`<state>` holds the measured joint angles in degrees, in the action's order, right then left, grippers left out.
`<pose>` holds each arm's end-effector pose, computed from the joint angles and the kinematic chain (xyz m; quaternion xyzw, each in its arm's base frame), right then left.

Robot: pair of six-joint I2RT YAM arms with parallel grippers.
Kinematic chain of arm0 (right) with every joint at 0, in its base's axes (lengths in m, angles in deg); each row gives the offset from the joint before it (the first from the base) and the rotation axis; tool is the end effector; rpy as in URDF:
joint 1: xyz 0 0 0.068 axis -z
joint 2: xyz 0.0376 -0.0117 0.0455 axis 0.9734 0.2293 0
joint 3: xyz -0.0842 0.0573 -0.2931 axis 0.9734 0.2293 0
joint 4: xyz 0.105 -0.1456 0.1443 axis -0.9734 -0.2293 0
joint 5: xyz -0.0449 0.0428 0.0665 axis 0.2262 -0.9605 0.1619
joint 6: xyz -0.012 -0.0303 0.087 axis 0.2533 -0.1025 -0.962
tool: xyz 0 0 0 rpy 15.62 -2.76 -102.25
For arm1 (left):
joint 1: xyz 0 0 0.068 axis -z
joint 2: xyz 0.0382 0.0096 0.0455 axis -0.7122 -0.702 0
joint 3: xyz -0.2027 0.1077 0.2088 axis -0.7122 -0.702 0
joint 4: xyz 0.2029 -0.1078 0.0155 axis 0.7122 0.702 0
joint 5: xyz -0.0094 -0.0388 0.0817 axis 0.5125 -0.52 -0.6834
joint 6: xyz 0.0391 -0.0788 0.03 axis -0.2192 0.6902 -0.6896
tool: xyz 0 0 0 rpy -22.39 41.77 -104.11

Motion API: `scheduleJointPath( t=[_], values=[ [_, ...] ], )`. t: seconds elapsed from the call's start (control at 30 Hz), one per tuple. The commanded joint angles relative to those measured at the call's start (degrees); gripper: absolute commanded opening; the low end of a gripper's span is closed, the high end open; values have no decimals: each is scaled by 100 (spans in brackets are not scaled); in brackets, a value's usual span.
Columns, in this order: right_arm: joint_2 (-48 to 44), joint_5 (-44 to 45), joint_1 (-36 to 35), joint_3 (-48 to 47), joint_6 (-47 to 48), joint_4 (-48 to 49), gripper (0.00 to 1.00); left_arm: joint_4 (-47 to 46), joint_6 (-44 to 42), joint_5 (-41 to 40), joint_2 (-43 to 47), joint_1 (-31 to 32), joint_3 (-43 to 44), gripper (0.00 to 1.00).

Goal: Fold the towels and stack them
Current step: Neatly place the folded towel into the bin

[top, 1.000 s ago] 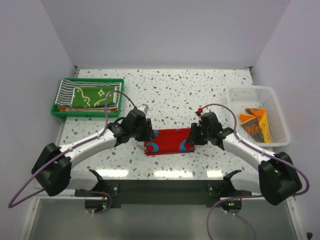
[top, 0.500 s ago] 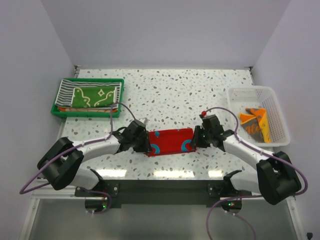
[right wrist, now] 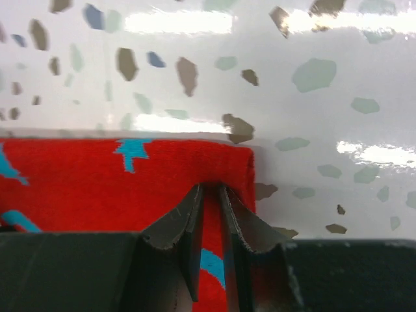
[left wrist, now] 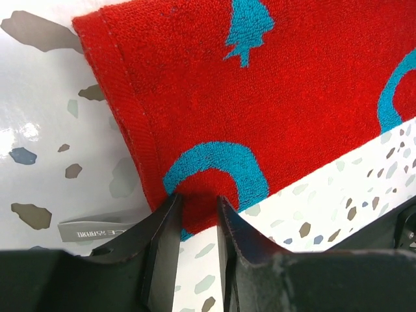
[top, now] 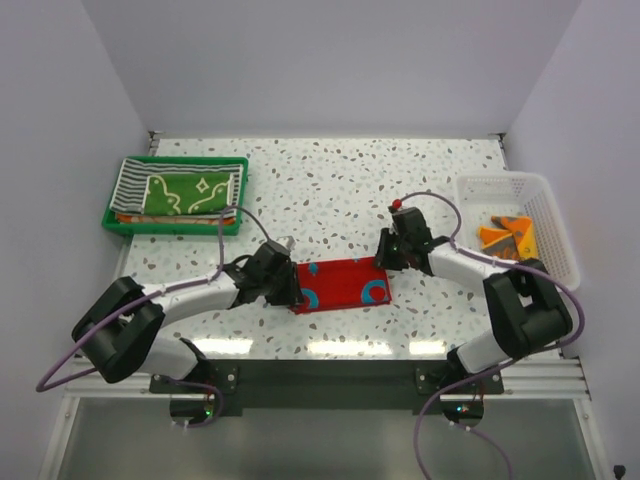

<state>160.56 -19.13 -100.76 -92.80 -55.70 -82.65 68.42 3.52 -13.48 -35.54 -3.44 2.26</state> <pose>0.2596 0.1257 0.1938 0.0271 0.9413 0.1956 0.2738 0.1770 -0.1703 0.1748 -0.0180 0.9520 -0.2436 0.1845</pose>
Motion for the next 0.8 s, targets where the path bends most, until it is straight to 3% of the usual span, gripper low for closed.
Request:
scheduleJointPath(
  t=[0.0, 0.2, 0.3, 0.43, 0.6, 0.77],
  values=[
    [331, 342, 142, 106, 104, 528, 20, -66, 72, -121, 157, 30, -121, 34],
    [139, 133, 134, -289, 745, -112, 23, 56, 45, 37, 464, 30, -8, 43],
    [-204, 114, -85, -605, 1184, -709, 29, 390, -42, -226, 754, -23, 299, 56],
    [-459, 298, -726, -983, 1571, -1308, 45, 882, -350, -525, 921, -409, 809, 81],
    [-433, 808, -1972, -1326, 1835, -1730, 63, 1295, -921, -517, 948, -1489, 1188, 98],
    [207, 1212, -3082, -1932, 2107, -1958, 79, 1542, -1474, -236, 1123, -2858, 1276, 100]
  ],
)
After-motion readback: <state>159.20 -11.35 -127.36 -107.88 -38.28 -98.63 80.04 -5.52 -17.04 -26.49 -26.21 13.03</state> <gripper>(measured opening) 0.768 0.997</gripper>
